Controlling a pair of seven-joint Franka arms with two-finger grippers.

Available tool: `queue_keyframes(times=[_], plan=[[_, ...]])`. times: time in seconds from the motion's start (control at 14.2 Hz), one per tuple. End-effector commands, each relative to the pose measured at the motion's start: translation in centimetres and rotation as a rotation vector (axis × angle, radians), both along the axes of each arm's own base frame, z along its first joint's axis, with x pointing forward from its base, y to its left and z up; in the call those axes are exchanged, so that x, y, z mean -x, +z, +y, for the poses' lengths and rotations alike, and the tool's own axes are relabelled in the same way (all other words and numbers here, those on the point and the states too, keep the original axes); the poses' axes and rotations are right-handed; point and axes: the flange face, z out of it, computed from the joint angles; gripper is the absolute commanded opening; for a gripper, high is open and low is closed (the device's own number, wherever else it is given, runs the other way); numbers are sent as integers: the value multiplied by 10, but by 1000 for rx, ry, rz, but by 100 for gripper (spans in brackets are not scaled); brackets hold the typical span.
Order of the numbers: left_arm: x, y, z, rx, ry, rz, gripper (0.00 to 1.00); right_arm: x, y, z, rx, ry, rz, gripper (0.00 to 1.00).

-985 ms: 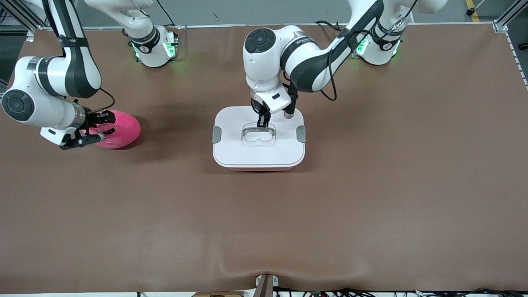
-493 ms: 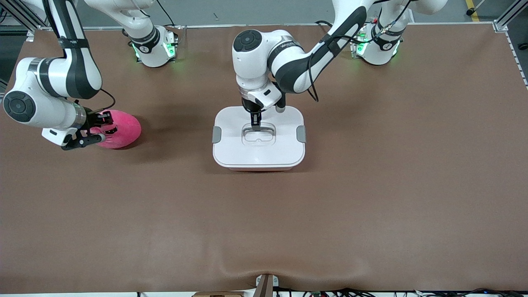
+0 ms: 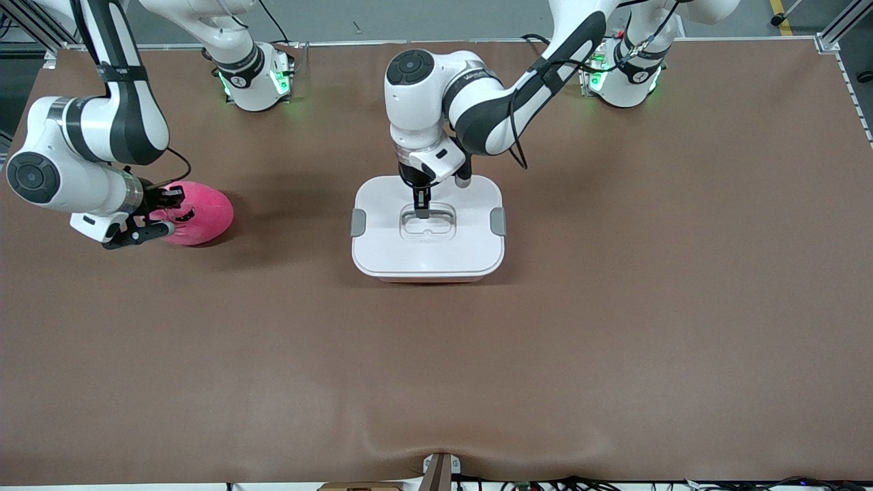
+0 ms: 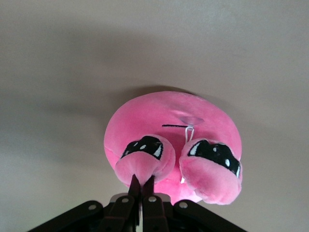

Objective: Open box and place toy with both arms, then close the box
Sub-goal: 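Grasp the lid handle with the left gripper while the right gripper grasps the toy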

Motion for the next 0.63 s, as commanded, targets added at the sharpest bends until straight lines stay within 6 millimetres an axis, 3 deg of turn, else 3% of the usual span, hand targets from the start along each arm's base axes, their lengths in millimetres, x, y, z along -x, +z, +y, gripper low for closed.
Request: queue_keyframes(times=[0.0,0.28,0.56], plan=[[-2,-8,-7,1,43,-29,57,-11,27,-6,5,15,-10,0],[-6,-6,-4,1,41,-33,52,-30,86,-4,16,5,-15,0],[-7,-6,-4,1,43,-32,39,-41,121,7,19,13,-39,0]])
